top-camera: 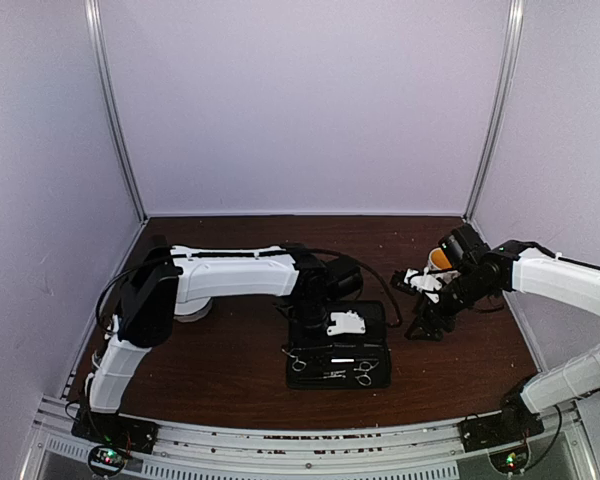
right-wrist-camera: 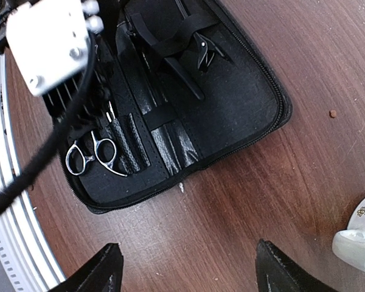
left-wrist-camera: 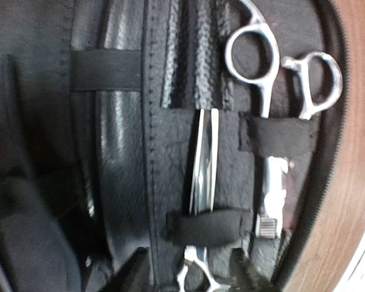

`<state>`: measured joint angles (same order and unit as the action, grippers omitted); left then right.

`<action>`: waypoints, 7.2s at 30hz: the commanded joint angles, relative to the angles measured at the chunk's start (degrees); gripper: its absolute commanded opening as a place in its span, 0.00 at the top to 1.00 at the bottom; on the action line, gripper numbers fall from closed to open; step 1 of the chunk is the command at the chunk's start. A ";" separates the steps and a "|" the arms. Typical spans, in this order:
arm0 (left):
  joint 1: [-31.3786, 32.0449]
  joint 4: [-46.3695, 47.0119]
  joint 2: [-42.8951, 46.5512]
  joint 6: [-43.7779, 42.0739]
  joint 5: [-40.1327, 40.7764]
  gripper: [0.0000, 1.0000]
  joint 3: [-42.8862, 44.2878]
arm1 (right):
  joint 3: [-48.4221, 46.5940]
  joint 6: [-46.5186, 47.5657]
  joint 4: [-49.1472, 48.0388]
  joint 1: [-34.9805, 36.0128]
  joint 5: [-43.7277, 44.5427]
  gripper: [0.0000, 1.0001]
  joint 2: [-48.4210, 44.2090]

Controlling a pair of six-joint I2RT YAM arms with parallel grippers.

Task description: Sort the hair-cutting tools

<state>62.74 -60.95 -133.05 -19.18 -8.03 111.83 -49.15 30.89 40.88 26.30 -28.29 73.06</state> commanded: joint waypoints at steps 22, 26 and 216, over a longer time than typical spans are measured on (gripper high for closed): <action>-2.80 10.76 18.59 7.63 0.47 0.58 -22.55 | 0.84 -0.17 -0.01 -0.34 1.31 0.25 1.36; -2.80 10.76 15.72 6.09 0.03 0.59 -19.56 | 1.38 -0.05 -0.20 -0.30 1.69 0.25 0.96; -4.56 62.22 33.05 30.43 -11.93 0.72 -64.90 | -5.78 20.77 -11.70 35.81 29.67 0.39 16.59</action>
<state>57.87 1.39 -98.19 12.75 -18.74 44.14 -56.18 52.47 30.13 61.47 2.28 89.17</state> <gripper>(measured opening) 0.329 0.608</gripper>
